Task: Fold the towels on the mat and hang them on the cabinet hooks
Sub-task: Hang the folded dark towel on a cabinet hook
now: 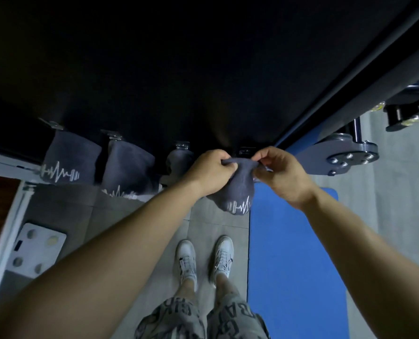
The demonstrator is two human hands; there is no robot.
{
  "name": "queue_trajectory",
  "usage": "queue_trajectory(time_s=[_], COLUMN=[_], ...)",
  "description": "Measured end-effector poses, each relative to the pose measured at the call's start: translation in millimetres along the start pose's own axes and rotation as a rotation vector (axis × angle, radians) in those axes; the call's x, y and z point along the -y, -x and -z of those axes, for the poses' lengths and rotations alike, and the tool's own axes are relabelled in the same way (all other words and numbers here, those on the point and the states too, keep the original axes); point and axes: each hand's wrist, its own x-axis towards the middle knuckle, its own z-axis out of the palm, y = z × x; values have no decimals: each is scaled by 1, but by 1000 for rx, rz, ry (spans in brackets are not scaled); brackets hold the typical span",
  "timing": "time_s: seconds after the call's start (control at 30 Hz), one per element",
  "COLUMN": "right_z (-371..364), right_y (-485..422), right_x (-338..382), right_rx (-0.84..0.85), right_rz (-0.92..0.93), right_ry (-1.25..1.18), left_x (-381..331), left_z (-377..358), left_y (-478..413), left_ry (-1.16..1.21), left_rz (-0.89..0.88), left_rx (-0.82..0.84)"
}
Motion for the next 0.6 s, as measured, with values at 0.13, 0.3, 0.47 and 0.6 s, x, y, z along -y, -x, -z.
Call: queue_trajectory(time_s=[0.13, 0.3, 0.47, 0.6], right_z=[-11, -28, -43, -47], right_y=[1, 2, 2, 1], right_x=[-6, -27, -39, -48], right_rx=[-101, -315, -390, -466], right_rz=[17, 31, 145, 175], right_ry=[-93, -36, 250, 422], left_x=[1, 0, 3, 1], left_z=[-20, -42, -52, -62], left_y=[-3, -14, -13, -6], left_ry=[18, 2, 29, 41], left_rz=[54, 110, 121, 147], left_rx=[-204, -323, -457, -581])
